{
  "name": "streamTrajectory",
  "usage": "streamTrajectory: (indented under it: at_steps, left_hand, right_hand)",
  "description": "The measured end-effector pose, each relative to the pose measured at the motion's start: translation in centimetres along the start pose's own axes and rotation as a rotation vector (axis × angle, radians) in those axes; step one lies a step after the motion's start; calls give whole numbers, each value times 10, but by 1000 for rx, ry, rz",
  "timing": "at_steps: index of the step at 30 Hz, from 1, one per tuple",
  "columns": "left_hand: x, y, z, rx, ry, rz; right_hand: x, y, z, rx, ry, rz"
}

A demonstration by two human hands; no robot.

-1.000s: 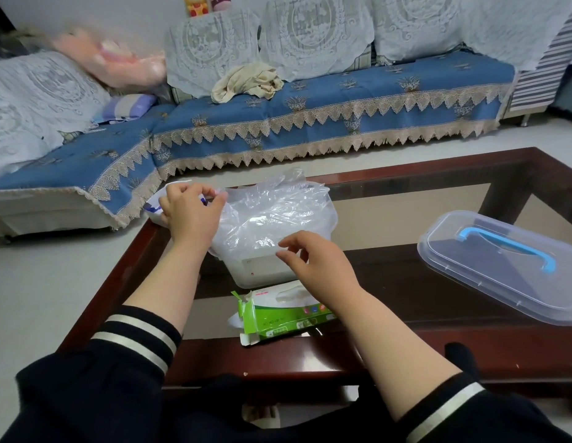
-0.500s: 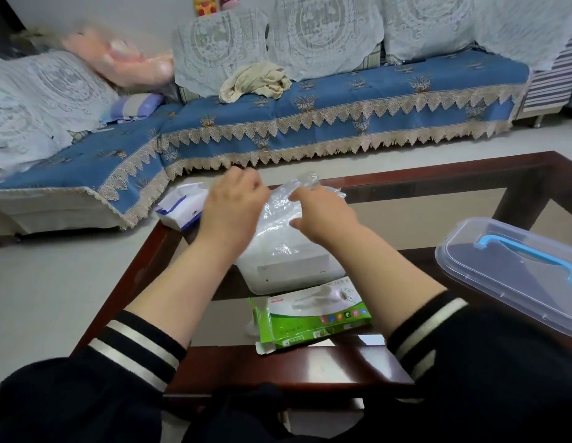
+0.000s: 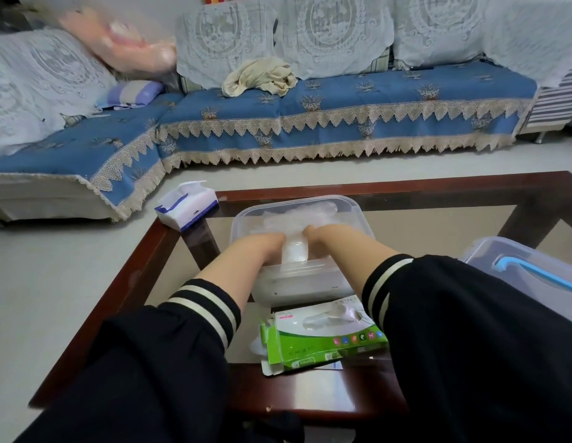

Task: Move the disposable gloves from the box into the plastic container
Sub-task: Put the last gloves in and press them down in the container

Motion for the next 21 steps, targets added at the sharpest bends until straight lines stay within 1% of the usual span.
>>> streamTrajectory:
  at_steps: [4,6,8,10,12,14,15,17,18,19,20,21]
  left_hand:
    - [-5,-4,-10,68,-117,-36]
    - [-4,0,-6,81,-83,-41]
    - [-2,9,4,41,11,-56]
    - [1,21,21,-67,100,-76]
    - [3,40,39,-219,143,-91]
    - [4,64,48,-379,210,-123]
    - [5,78,49,-461,268,-144]
    - [6,106,42,-609,423,-197]
    - [6,117,33,-645,518,-224]
    - [6,124,21,-658,607,-236]
    - [6,123,9,-641,668,-240]
    - [4,119,-7,-586,685,-243]
  right_hand:
    - [1,0,-15,139,111,27]
    - [1,10,-10,150,127,44]
    - [-1,26,2,127,96,60]
    - [-3,40,17,75,-29,101]
    - [-10,51,28,8,-265,143]
    - [-20,67,37,-95,-405,167]
    - [-27,76,42,-194,-428,182]
    - [-37,104,50,-462,-478,218]
    - [-41,120,46,-543,-572,249]
    - [-42,129,35,-529,-706,295]
    - [-38,132,19,-443,-819,345]
    - [-28,135,-3,-322,-856,373]
Point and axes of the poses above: each hand's wrist, its own y-axis away from the middle knuckle, its own z-axis out of the back of the hand, x = y × z, the point moved 9 cm from there along -y, towards the middle knuckle, and after that the axes turned 6 degrees about x, right-handed, at the moved point
